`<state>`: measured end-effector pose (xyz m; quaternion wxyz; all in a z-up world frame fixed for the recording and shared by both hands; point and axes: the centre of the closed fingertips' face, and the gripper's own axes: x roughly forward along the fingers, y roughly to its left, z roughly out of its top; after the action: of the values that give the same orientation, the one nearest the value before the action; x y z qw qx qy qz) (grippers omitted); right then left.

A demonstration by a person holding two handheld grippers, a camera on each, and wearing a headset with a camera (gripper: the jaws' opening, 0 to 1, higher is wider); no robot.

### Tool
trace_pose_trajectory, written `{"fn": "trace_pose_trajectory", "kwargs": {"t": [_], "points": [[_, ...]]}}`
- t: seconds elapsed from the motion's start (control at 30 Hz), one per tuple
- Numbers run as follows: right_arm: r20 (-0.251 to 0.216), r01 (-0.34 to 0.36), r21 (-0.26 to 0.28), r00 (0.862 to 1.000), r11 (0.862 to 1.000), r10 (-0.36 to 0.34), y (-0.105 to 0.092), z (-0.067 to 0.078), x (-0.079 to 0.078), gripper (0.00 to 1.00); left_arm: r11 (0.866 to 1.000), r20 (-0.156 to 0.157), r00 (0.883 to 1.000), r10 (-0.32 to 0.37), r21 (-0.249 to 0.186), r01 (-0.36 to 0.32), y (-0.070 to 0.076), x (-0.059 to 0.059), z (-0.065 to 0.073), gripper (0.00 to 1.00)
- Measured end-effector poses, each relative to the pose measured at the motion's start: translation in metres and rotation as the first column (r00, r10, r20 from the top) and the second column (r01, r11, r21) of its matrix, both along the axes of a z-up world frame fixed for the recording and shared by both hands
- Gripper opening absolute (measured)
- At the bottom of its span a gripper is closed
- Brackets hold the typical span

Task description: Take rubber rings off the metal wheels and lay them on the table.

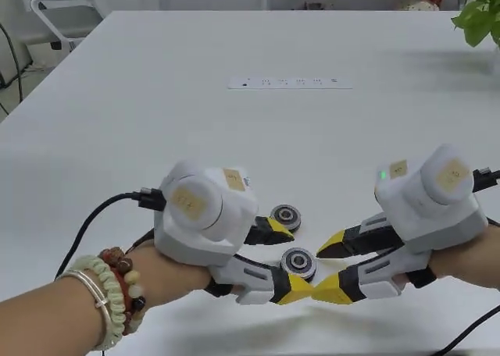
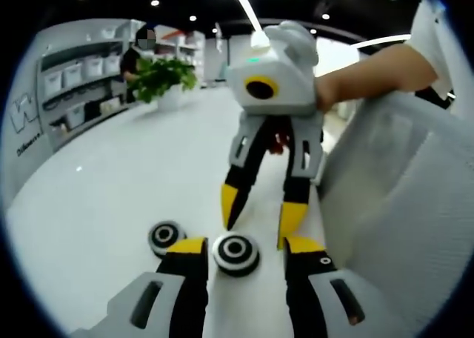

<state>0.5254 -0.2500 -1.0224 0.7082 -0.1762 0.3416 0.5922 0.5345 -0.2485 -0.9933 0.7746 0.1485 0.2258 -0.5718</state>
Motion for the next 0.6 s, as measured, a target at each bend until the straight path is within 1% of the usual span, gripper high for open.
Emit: {"fn": "trace_pose_trajectory", "kwargs": {"t": [0.07, 0.13, 0.27, 0.43, 0.47, 0.57, 0.6], "points": [[0.001, -0.002, 0.003, 1.0, 1.0, 0.002, 0.0, 0.0, 0.0, 0.32, 1.0, -0.01, 1.0, 0.018, -0.021, -0.018, 0.0, 0.003, 0.001, 0.37], [0.005, -0.001, 0.005, 1.0, 1.0, 0.001, 0.0, 0.0, 0.001, 0.3, 0.999, -0.015, 0.999, 0.033, -0.031, -0.034, 0.001, 0.006, 0.0, 0.33], [0.013, 0.01, 0.011, 1.0, 1.0, -0.011, 0.0, 0.002, 0.004, 0.29, 0.998, -0.031, 0.998, 0.062, -0.031, -0.062, 0.006, 0.011, -0.006, 0.28], [0.02, 0.011, 0.016, 1.0, 1.0, -0.011, 0.001, 0.002, 0.005, 0.26, 0.998, -0.047, 0.998, 0.053, -0.044, -0.055, 0.004, 0.007, -0.007, 0.2], [0.025, 0.007, 0.017, 1.0, 1.0, -0.007, 0.002, 0.002, 0.005, 0.25, 0.998, -0.047, 0.998, 0.046, -0.041, -0.048, 0.003, 0.006, -0.008, 0.19], [0.034, -0.002, 0.012, 0.999, 1.0, 0.001, 0.002, 0.002, 0.005, 0.23, 0.999, -0.023, 0.999, 0.038, -0.03, -0.039, 0.002, 0.006, -0.01, 0.17], [0.035, -0.003, 0.011, 0.999, 1.0, 0.003, 0.003, 0.002, 0.004, 0.22, 0.999, -0.024, 0.999, 0.04, -0.028, -0.04, 0.002, 0.007, -0.01, 0.16]]}}
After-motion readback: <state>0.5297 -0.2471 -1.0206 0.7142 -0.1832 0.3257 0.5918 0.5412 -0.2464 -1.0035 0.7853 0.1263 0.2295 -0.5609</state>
